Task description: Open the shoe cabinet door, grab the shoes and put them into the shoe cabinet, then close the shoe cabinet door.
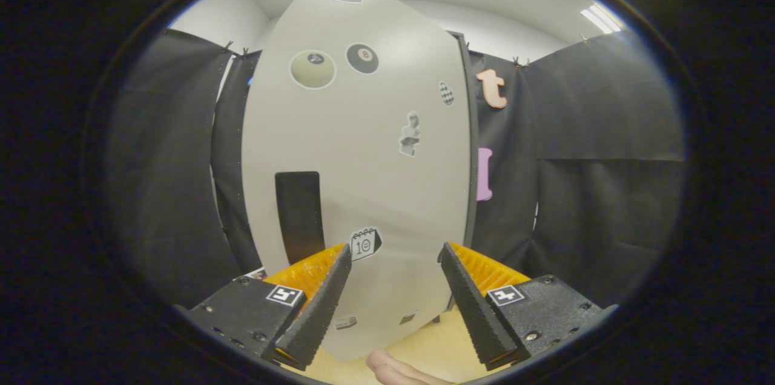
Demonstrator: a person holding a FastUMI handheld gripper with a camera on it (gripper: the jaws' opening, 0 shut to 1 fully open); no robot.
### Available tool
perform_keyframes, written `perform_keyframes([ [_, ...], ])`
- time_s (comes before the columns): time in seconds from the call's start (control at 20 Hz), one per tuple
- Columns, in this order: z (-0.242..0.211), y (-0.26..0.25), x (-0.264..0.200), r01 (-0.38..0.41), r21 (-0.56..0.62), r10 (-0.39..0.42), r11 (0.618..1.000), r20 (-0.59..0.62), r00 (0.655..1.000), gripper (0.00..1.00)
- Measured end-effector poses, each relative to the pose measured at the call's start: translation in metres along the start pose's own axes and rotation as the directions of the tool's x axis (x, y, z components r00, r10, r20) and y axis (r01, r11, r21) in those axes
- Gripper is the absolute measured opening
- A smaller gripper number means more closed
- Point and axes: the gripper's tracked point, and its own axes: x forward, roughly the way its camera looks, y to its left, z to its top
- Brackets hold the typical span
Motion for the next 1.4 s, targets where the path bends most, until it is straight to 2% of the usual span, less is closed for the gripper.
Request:
perform_keyframes([
  [0.25,-0.005,0.024,0.025,-0.041,0.029,0.04,0.999,0.026,0.999,0.96],
  [0.4,-0.017,0.019,0.022,-0.082,0.066,0.083,0.994,-0.016,0.996,0.96],
  [0.6,-0.024,0.008,-0.01,-0.1,0.043,0.101,0.994,-0.014,0.995,0.96],
  [1.05,-0.029,0.008,-0.084,-0.23,0.034,0.229,0.973,0.028,0.973,0.96],
  [1.25,-0.024,-0.004,-0.121,-0.246,0.09,0.238,0.965,0.091,0.967,0.96],
  [1.4,-0.027,-0.022,-0.148,-0.228,0.101,0.22,0.968,0.087,0.972,0.96],
])
